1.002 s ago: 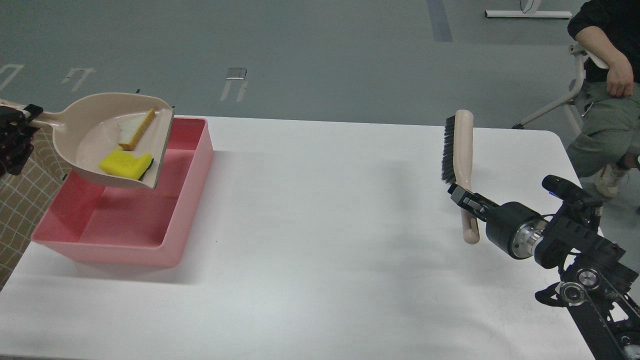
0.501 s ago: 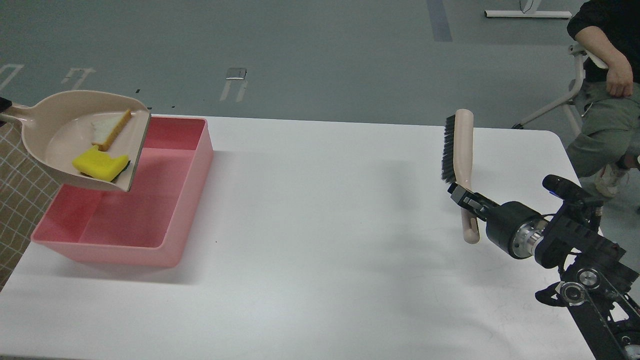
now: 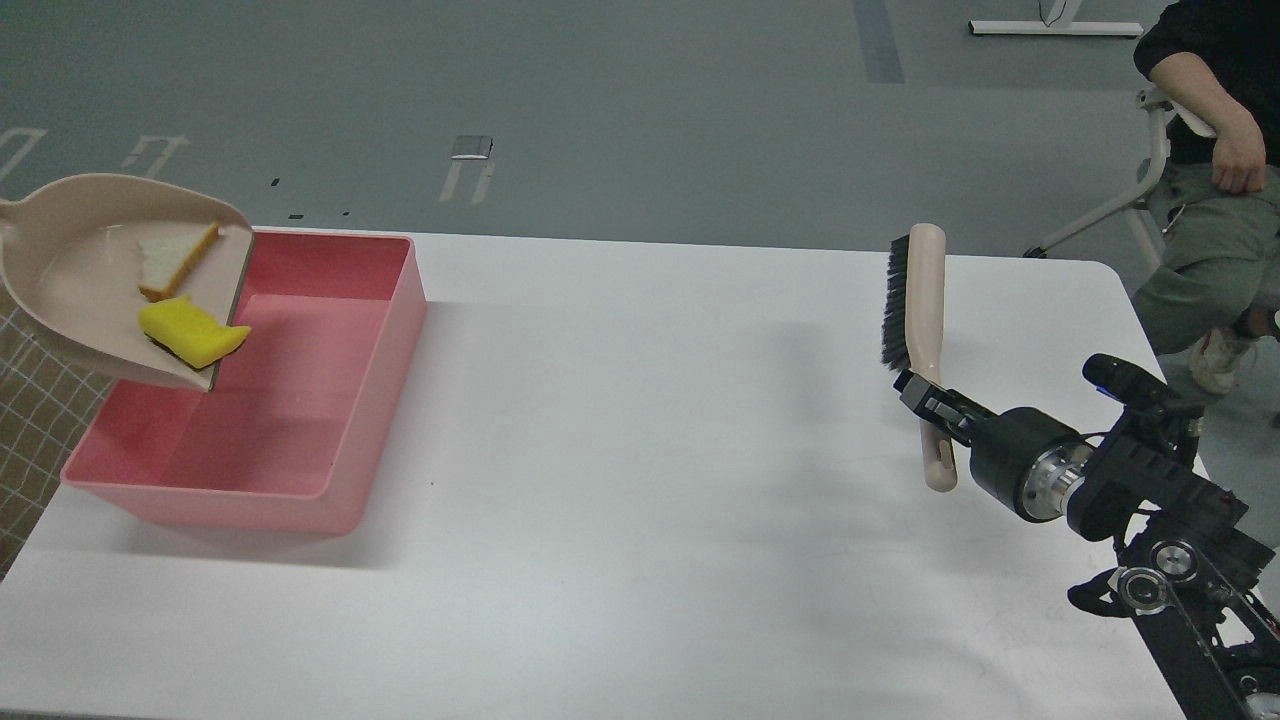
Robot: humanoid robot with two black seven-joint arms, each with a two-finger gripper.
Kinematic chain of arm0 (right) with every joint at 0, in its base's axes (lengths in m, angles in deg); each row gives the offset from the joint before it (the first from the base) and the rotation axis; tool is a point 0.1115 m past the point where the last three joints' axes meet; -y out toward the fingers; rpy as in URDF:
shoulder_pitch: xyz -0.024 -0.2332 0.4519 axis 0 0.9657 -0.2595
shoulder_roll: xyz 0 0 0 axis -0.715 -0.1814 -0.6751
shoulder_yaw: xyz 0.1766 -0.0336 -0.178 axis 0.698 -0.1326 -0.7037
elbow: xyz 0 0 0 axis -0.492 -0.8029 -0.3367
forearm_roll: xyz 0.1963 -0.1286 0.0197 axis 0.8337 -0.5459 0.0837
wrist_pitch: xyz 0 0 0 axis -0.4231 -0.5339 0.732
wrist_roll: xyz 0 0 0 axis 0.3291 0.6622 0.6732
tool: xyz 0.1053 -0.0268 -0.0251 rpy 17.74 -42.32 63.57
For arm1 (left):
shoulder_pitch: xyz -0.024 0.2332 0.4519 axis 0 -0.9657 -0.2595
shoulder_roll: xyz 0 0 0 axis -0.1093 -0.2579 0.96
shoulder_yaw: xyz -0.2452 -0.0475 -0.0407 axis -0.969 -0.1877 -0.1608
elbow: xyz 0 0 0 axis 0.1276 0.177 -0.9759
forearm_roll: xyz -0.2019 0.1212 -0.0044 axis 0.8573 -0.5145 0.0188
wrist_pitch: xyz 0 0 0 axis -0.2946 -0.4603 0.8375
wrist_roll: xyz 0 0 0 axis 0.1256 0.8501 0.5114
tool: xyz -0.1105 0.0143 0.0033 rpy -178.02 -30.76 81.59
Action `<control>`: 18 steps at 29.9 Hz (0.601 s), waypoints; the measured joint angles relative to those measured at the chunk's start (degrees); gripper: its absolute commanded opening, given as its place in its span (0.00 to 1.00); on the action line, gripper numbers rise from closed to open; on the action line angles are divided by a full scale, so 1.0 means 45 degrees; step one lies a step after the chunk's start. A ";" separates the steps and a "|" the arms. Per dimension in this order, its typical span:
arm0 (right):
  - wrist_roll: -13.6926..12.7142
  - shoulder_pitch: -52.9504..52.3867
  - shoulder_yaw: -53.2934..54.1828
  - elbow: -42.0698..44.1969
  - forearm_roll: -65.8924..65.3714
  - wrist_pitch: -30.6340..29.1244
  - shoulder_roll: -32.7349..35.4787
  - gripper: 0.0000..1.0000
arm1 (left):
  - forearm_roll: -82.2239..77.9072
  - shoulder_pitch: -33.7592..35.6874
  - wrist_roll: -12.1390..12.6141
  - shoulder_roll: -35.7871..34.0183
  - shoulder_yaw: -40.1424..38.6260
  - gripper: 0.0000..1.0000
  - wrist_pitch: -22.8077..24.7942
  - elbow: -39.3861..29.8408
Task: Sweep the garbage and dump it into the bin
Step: 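Tilt the dustpan with the left gripper to pour into the bin, then hold the dustpan tilted over the bin, shaking out the stick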
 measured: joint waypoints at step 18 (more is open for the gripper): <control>0.0000 0.0032 0.0085 0.0158 -0.0057 0.0000 -0.0215 0.09 | -0.0327 0.0337 0.0000 -0.0834 -0.0108 0.00 0.0011 -0.0993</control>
